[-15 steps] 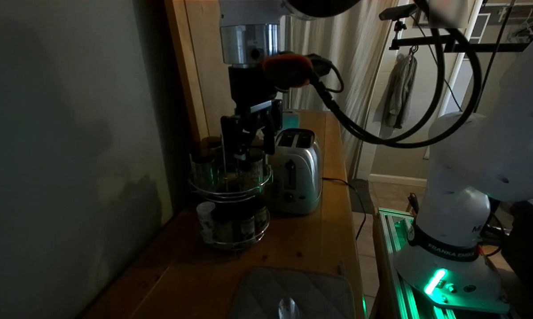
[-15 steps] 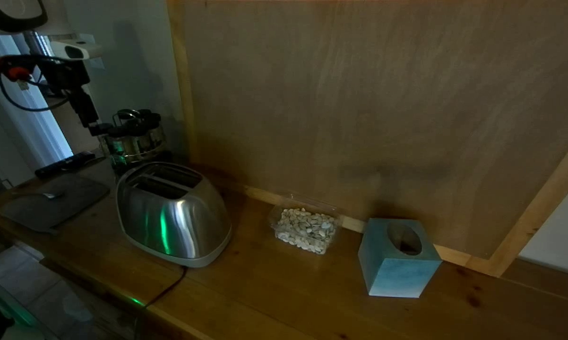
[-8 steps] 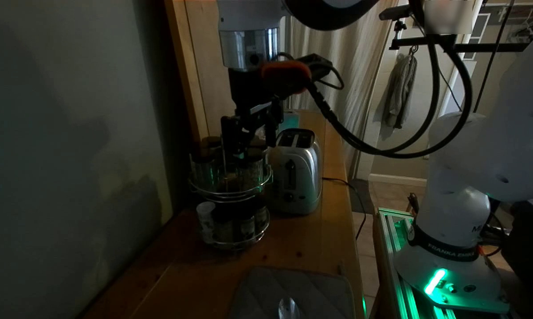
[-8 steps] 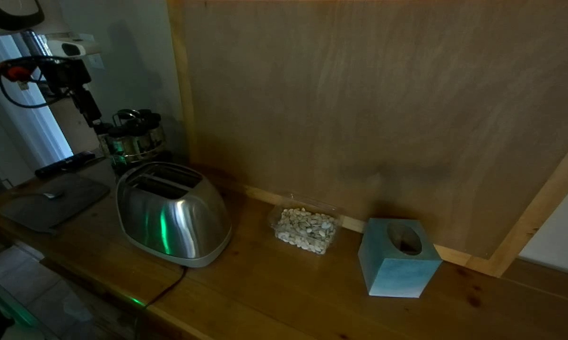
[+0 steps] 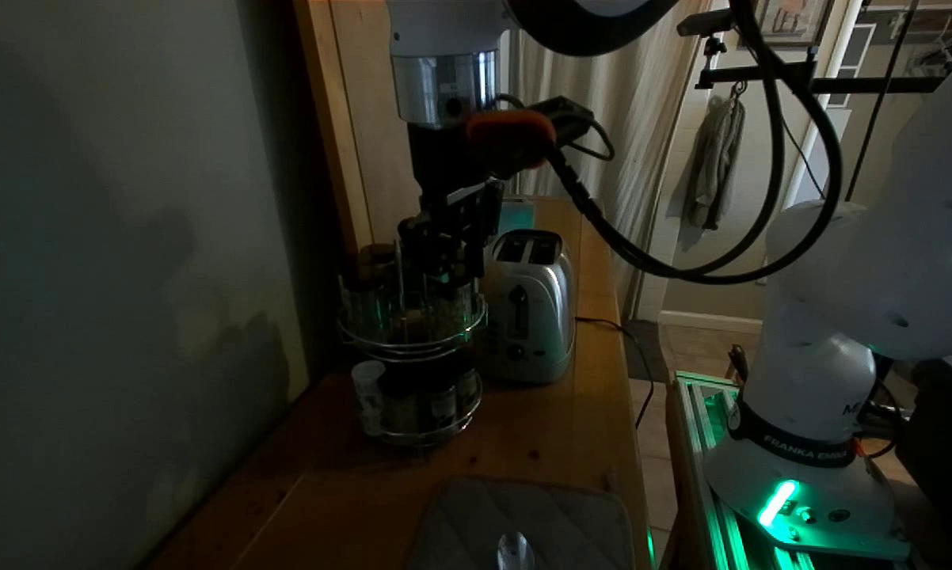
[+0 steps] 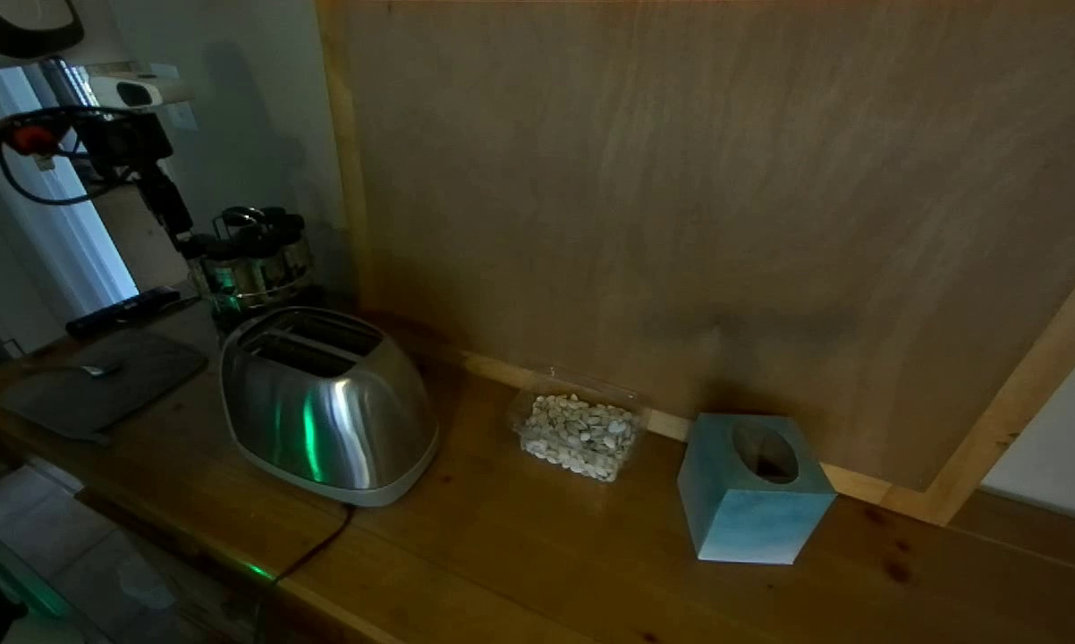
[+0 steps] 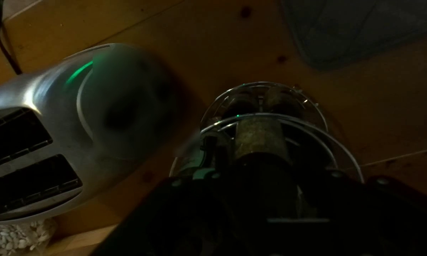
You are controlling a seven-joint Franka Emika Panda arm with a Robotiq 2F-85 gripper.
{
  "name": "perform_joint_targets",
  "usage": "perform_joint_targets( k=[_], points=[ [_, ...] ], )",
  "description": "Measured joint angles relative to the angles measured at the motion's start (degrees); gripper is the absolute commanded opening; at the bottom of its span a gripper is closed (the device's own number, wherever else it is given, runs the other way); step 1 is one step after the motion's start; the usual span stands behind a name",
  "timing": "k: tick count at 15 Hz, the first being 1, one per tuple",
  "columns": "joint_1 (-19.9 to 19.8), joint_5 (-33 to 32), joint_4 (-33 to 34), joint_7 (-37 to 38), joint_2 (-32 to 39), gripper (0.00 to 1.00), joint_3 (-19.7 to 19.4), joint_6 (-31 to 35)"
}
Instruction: Put the jar on the counter
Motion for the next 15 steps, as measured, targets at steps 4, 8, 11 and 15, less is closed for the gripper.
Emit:
perform_joint_targets(
  k=[4,8,11,15],
  points=[
    [0.0,0.0,0.0,0.0,0.0,0.24,0.0,0.0],
    [0.0,-0.6,0.2,0.0,0.0,0.24,0.1,0.0],
    [0.0,-1.9,1.2,0.0,-0.1,0.24,0.3,-0.4],
    [0.3,-2.0,2.3,-0.1,-0.1,0.24,0.6,-0.6]
  ],
)
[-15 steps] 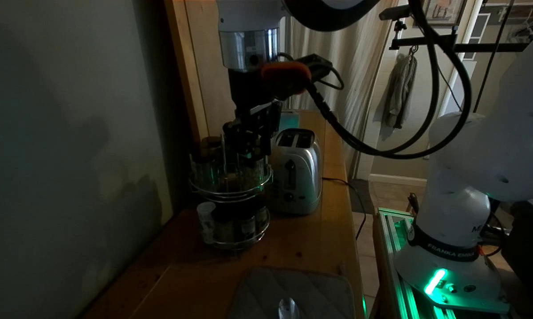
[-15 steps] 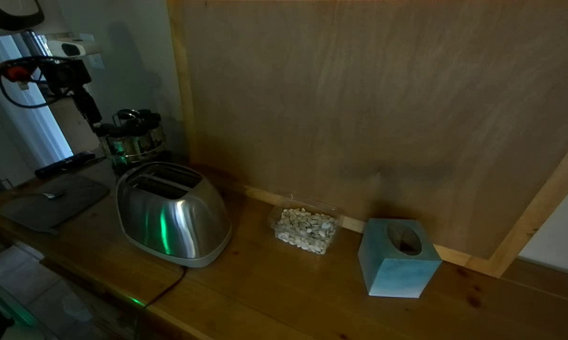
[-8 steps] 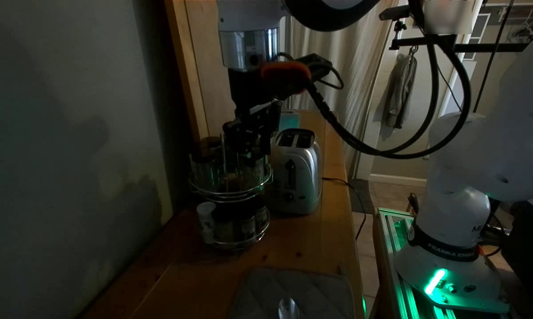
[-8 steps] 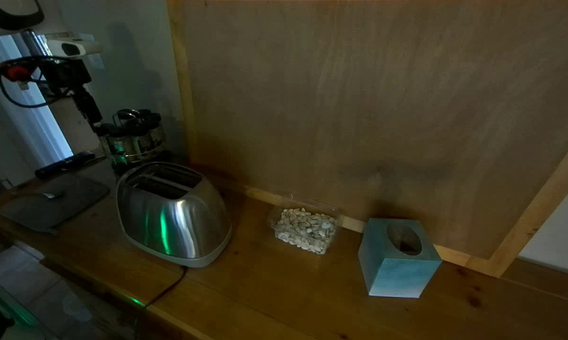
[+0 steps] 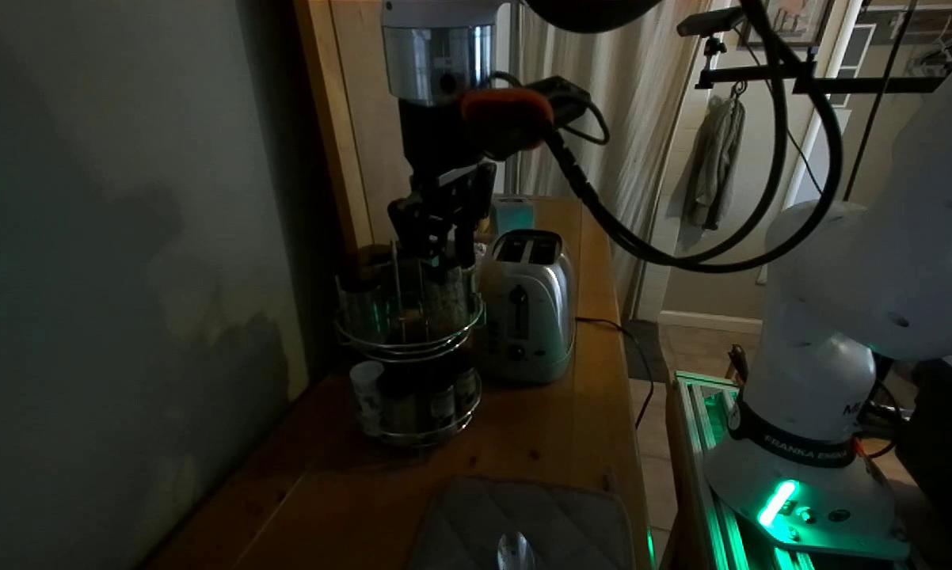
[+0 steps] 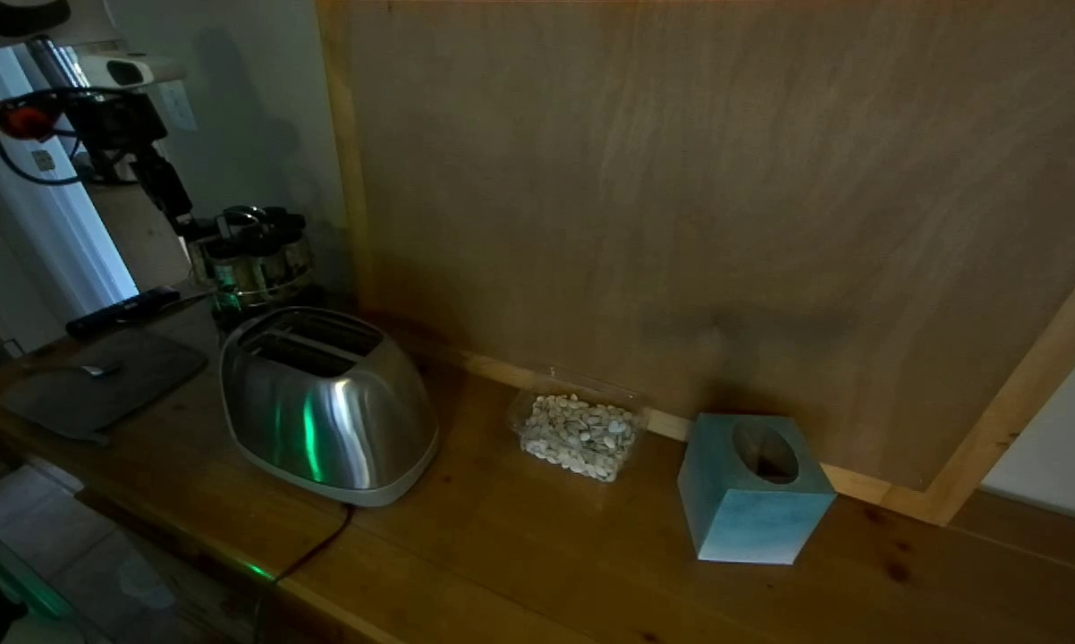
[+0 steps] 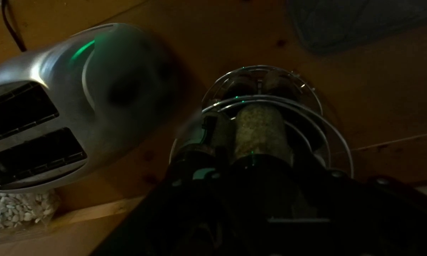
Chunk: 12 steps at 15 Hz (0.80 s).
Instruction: Put the jar on the counter
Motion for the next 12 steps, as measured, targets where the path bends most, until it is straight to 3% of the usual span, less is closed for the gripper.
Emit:
perform_joint_targets(
  k=[12],
  points=[
    [1.0,-0.6,2.9,-2.2,-0.4,0.24,1.0,-1.4]
  ],
)
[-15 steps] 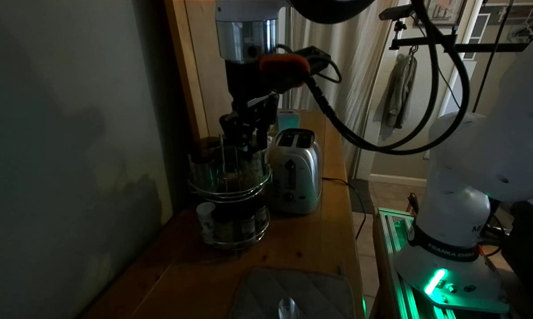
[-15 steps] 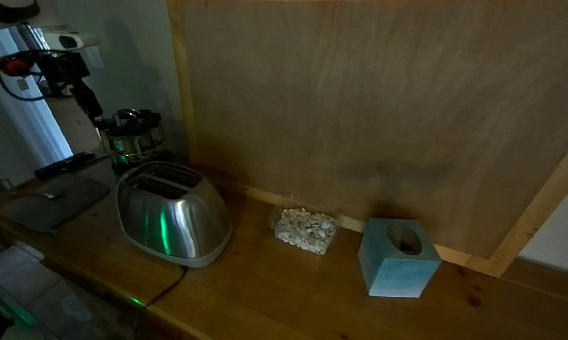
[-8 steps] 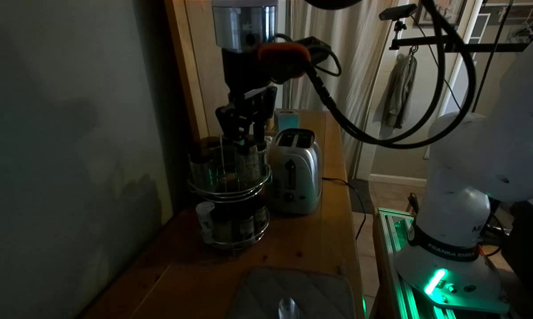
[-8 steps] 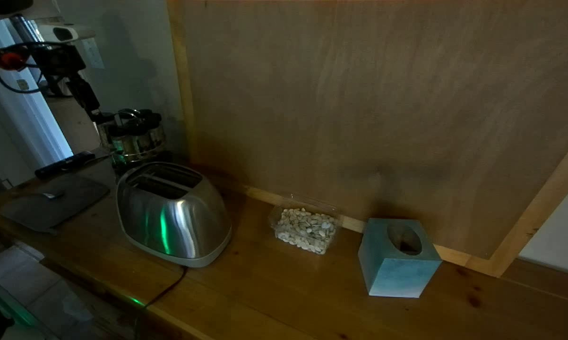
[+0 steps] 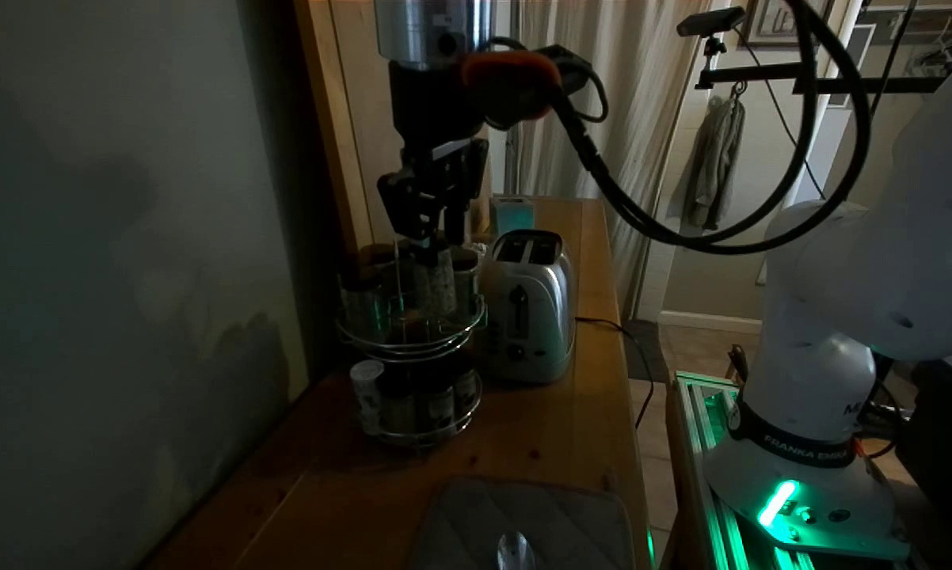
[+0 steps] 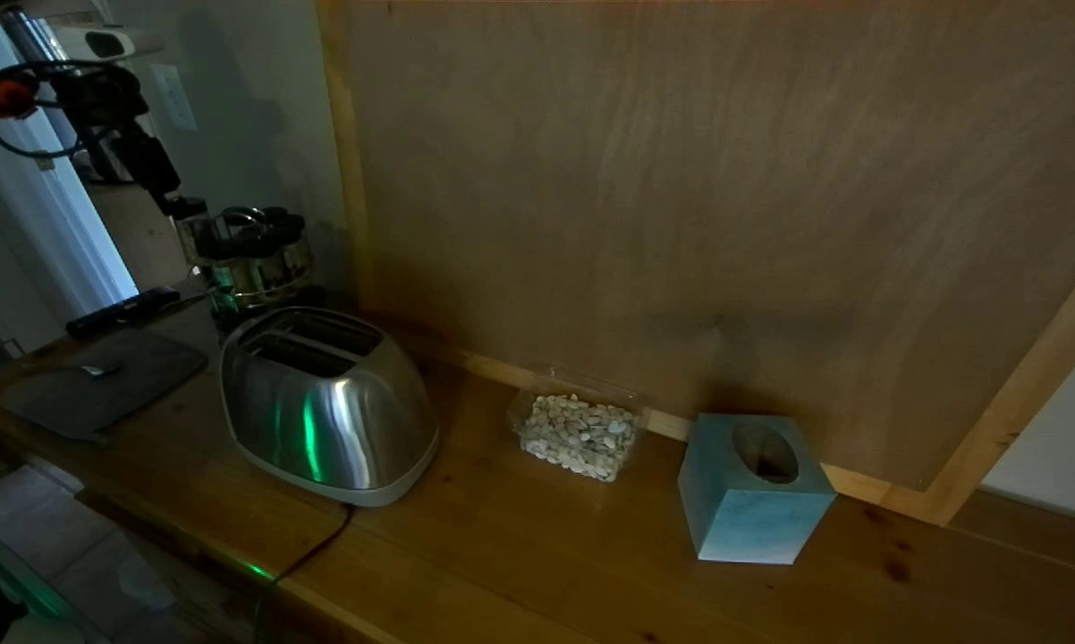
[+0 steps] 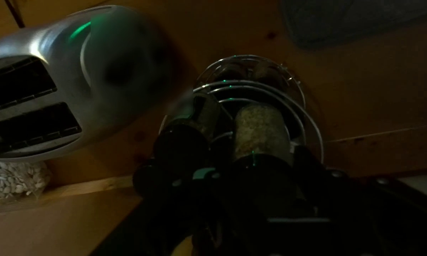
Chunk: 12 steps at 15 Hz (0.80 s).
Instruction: Put the jar on the counter
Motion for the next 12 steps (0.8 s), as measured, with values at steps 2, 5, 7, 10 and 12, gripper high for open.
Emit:
perform_joint_targets(
  k=[2,5,7,10,12],
  points=[
    [0.7,0.0,0.5,-1.3,-0.2,0.24,0.4,0.0],
    [1.7,0.0,0.8,-2.8,-0.5,0.24,1.0,0.0],
    [2.4,0.0,0.8,-4.3,-0.5,0.24,1.3,0.0],
    [3.9,0.5,0.8,-7.5,-0.5,0.24,1.6,0.0],
    [5.0,0.9,0.8,-10.0,-0.3,0.24,1.8,0.0]
  ],
)
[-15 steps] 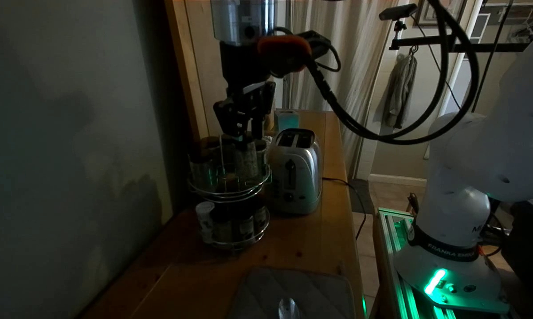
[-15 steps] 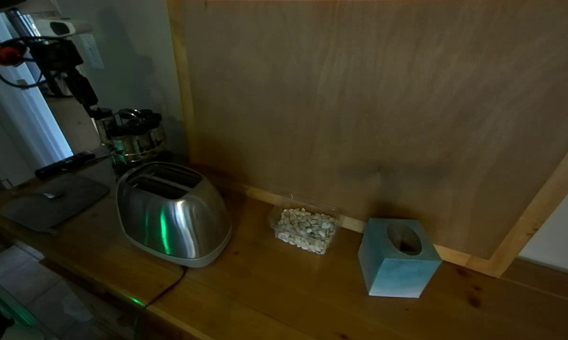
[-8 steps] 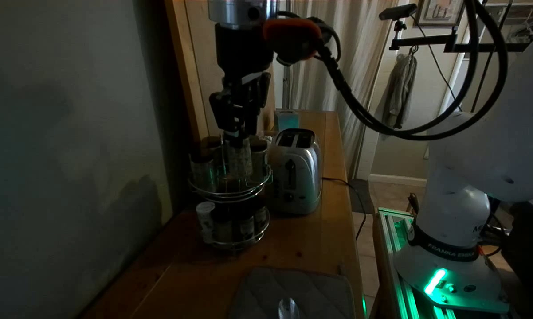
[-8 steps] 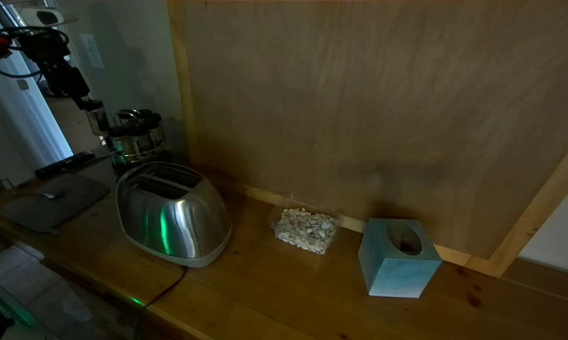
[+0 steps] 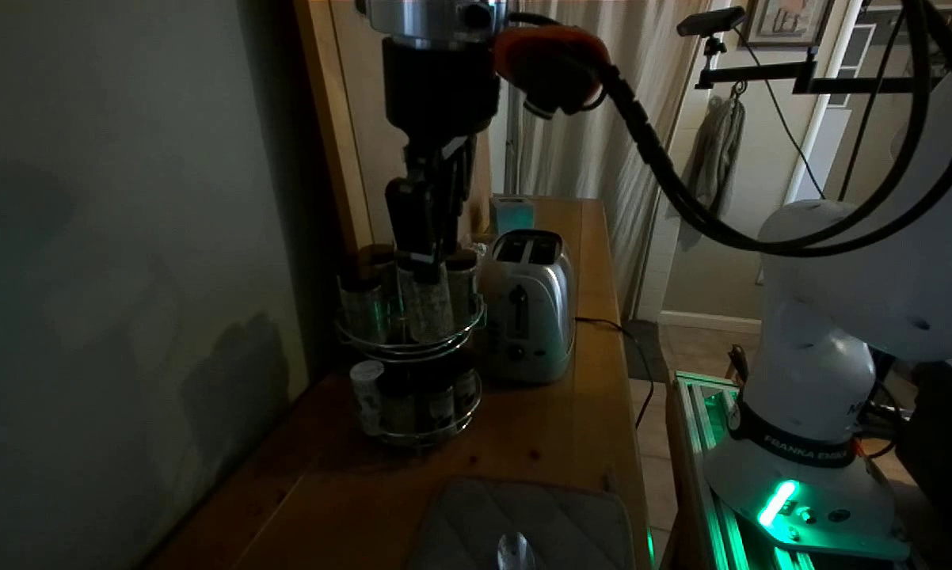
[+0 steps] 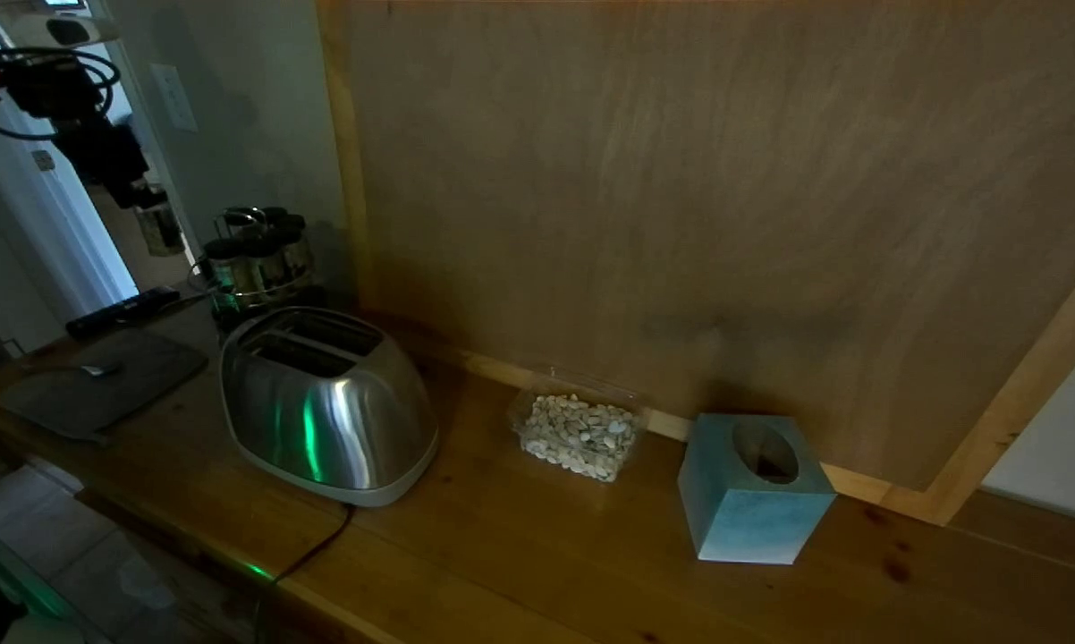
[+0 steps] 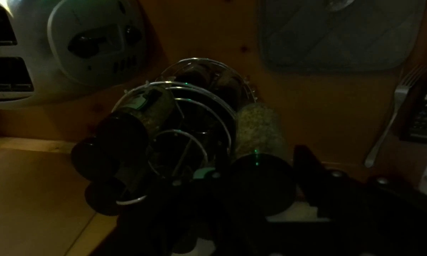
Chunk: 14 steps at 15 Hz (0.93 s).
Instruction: Put the jar on the counter
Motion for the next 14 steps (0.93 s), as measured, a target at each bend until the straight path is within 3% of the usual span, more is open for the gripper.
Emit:
perform_joint_targets(
  k=[6,7,13,14],
  points=[
    [3.8,2.3,-0.5,-9.1,2.1,0.24,0.7,1.3],
    [4.3,3.1,-0.9,-11.0,2.6,0.49,0.6,1.9],
    [4.8,4.8,-1.9,-16.0,3.9,0.49,-0.1,3.5],
    [4.8,4.8,-1.9,-16.0,3.9,0.24,-0.1,3.5]
  ],
)
